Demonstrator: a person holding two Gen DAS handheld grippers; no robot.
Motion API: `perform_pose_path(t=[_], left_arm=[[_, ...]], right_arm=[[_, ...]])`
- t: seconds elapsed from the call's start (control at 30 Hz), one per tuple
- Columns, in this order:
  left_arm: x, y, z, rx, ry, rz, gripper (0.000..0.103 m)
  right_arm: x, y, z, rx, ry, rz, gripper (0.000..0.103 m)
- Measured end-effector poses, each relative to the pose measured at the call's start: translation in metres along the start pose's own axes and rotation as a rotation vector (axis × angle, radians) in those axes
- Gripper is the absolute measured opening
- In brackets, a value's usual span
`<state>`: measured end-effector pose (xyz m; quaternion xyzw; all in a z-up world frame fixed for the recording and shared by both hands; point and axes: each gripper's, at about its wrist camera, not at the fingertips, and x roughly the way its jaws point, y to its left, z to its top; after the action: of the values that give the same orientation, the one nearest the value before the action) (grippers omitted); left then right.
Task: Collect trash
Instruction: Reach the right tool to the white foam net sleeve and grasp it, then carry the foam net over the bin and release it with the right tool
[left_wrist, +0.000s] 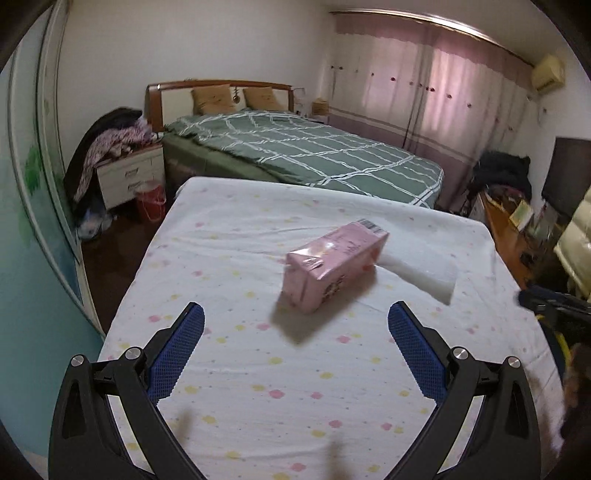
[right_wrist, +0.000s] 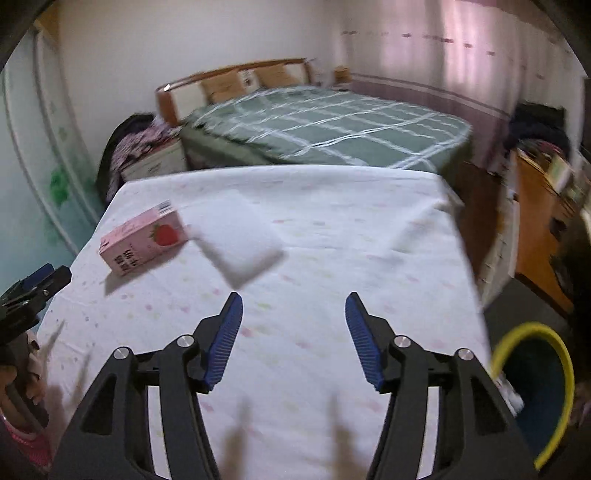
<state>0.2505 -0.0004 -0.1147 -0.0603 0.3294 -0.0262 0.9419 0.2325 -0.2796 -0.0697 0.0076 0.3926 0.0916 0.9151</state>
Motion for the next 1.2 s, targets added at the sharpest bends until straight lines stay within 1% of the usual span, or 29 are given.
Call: perform_pose_path(t=[0.07,0.13,0.2,0.27,0.3,0.4,0.5,0.57,0.67,0.7,0.73,0.83,0.87,0.93,1.0,1.2], left_arm=[[0.002,0.002,-0.001,-0.008,0.002,0.002,0.098],[0.002,0.003,-0.002,-0.006,0.002,0.002,0.098],[-0.003,-0.001,-0.004,0.0,-0.001,0.006,0.098],[-0.004,-0.003,-0.004,0.002,-0.009,0.018,0.098],[-0.005,-0.002,-0.005,-0.001,-0.012,0.023,0.098],[-0.005,0.0,-0.005,-0.023,-0.006,0.019,0.098],[-0.004,0.001,-0.005,-0.036,0.003,0.01,0.098],[-0.004,0.0,-0.006,-0.035,0.004,0.007,0.098],[-0.003,-0.003,-0.007,-0.024,0.007,0.001,0.098],[-0.003,-0.004,-0.008,-0.018,0.009,-0.002,0.098],[-0.003,-0.006,-0.008,-0.013,0.011,-0.003,0.098],[-0.003,-0.009,-0.009,-0.003,0.011,-0.007,0.098],[-0.004,-0.009,-0.009,-0.001,0.009,-0.007,0.098],[-0.003,-0.01,-0.009,-0.001,0.008,-0.007,0.098],[-0.003,-0.01,-0.009,-0.001,0.01,-0.008,0.098],[-0.004,-0.014,-0.01,0.014,0.013,-0.012,0.098]], right_arm=[[0.021,0.016,0.01,-0.04,0.027,0.008,0.059],[0.042,0.028,0.02,-0.078,0.045,0.014,0.065],[0.061,0.037,0.029,-0.111,0.065,0.005,0.067],[0.076,0.045,0.036,-0.136,0.069,-0.003,0.071],[0.083,0.049,0.038,-0.15,0.069,-0.013,0.076],[0.104,0.059,0.046,-0.197,0.077,-0.026,0.083],[0.123,0.06,0.052,-0.198,0.107,-0.037,0.083],[0.132,0.057,0.053,-0.18,0.121,-0.026,0.083],[0.136,0.055,0.049,-0.163,0.119,-0.002,0.073],[0.136,0.055,0.05,-0.156,0.123,0.016,0.066],[0.136,0.056,0.049,-0.155,0.12,0.012,0.057],[0.131,0.056,0.047,-0.149,0.114,0.01,0.046],[0.13,0.056,0.045,-0.146,0.109,0.009,0.044],[0.127,0.056,0.042,-0.138,0.101,0.001,0.035],[0.124,0.054,0.04,-0.127,0.103,0.002,0.03],[0.103,0.042,0.034,-0.074,0.112,0.0,0.028]])
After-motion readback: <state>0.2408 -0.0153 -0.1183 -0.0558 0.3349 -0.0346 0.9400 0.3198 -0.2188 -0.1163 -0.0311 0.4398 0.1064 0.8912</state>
